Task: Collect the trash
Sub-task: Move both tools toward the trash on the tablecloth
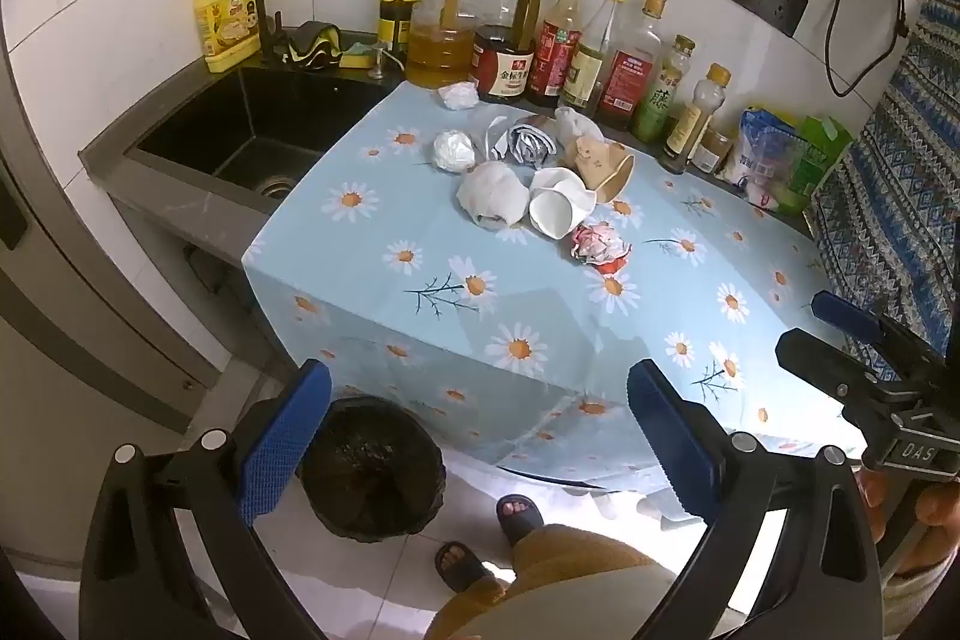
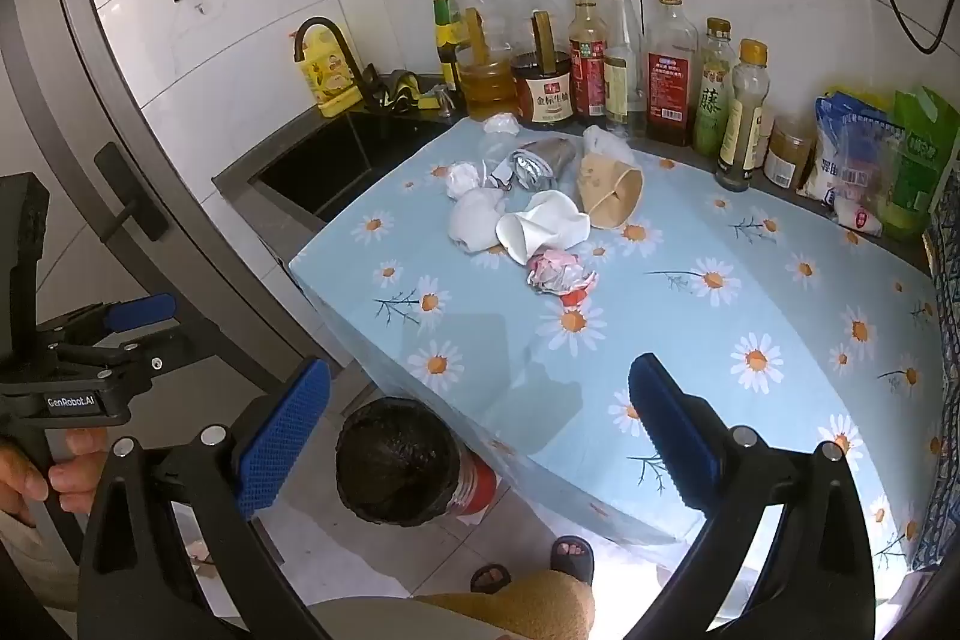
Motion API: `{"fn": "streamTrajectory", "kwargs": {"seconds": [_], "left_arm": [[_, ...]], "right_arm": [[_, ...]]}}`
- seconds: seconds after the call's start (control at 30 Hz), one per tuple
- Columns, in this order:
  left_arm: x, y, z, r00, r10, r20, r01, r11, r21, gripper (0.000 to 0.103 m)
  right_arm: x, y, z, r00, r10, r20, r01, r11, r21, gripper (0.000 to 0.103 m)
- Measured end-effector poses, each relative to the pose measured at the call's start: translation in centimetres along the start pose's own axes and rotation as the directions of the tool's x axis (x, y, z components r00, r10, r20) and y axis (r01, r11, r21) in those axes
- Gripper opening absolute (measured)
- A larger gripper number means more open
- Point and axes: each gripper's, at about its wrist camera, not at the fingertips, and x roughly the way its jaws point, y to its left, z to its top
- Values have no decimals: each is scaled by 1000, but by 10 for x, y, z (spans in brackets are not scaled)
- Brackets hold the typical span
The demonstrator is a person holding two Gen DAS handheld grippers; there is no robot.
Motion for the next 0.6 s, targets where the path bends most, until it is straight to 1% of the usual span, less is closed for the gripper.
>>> {"fn": "streamTrajectory", "kwargs": {"seconds": [0.03, 0.07, 0.23, 0.3, 0.4, 0.57, 0.6], "left_arm": [[2, -2, 1, 1000, 5, -22, -5, 1000, 16, 96], [3, -2, 1, 1000, 2, -25, -1, 1000, 18, 96], [3, 0, 0, 1000, -10, -17, 11, 1000, 11, 96], [4, 2, -6, 1000, -20, -17, 20, 1000, 5, 96], [2, 1, -10, 1000, -16, -16, 16, 1000, 16, 96], [4, 1, -17, 1000, -24, -15, 24, 1000, 18, 96], [2, 5, -13, 1000, -25, -15, 25, 1000, 3, 96]], "right_arm": [[-1, 1, 0, 1000, -2, 0, 2, 1000, -4, 99], [-1, 2, 0, 1000, -3, 1, 3, 1000, -7, 99], [1, -1, -6, 1000, 11, 5, -11, 1000, 5, 99], [-2, 2, -10, 1000, 12, 9, -12, 1000, 0, 99], [-1, 0, -14, 1000, 13, 9, -13, 1000, -6, 99], [3, 6, -9, 1000, 8, -13, -8, 1000, -9, 99], [3, 7, -9, 1000, 8, -13, -8, 1000, -11, 99]]}}
